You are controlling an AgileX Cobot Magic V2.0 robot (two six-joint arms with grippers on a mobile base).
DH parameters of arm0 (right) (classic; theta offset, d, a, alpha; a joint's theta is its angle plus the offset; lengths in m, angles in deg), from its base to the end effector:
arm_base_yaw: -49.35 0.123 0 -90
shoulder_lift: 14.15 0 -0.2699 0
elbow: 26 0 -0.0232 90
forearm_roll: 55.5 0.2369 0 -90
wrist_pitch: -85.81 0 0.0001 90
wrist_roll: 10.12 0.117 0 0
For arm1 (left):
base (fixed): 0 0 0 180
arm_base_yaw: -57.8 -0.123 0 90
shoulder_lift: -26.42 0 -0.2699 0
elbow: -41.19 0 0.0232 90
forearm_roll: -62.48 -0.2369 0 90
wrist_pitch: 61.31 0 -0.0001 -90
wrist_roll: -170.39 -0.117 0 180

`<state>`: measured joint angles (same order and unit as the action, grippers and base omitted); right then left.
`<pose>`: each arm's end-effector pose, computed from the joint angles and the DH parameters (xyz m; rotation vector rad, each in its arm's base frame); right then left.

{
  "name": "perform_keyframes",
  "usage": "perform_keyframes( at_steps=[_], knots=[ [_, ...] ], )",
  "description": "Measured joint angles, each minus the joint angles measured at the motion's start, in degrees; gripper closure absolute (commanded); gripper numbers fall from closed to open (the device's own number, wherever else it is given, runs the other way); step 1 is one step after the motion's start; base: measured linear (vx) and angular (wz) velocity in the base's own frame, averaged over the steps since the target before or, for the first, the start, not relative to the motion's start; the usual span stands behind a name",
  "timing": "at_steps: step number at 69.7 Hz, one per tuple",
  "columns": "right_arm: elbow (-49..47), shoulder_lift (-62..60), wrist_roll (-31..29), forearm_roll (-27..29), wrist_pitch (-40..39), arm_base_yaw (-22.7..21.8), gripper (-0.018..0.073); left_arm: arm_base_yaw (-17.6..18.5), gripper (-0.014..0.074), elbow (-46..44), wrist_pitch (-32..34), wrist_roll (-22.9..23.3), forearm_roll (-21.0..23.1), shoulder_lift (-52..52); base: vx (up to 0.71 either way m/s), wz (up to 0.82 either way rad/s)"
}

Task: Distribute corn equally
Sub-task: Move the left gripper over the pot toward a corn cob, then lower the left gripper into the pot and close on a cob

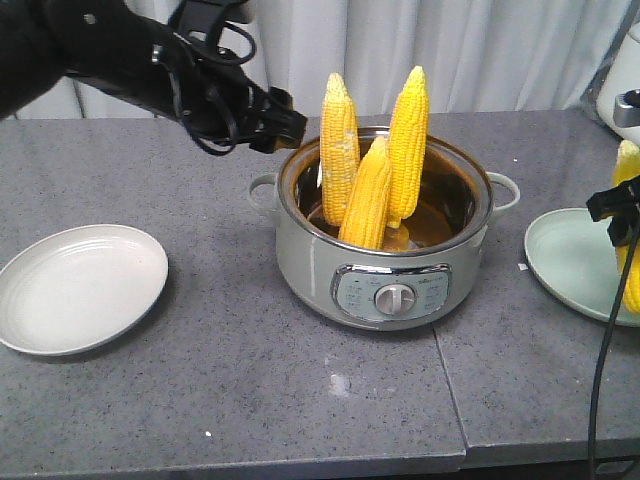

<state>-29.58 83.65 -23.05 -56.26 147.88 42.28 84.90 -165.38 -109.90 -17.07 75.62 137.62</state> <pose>0.3189 -0.0409 0.2890 -0.1449 2.7301 -0.1172 0.3615 -0.2074 0.3420 0.6082 2.2607 -0.4476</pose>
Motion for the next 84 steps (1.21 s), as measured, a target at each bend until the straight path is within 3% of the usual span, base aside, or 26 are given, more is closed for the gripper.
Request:
perform_keyframes(
  at_steps=[35,84],
  knots=[
    [0.0,0.0,0.0,0.0,0.0,0.0,0.0392,6.0,0.0092,-17.8,-9.1,-0.4,0.7,15.4,0.0,0.0],
    [0.0,0.0,0.0,0.0,0.0,0.0,0.0392,7.5,0.0068,-20.3,-11.0,2.2,1.7,21.2,0.0,0.0]
  ],
)
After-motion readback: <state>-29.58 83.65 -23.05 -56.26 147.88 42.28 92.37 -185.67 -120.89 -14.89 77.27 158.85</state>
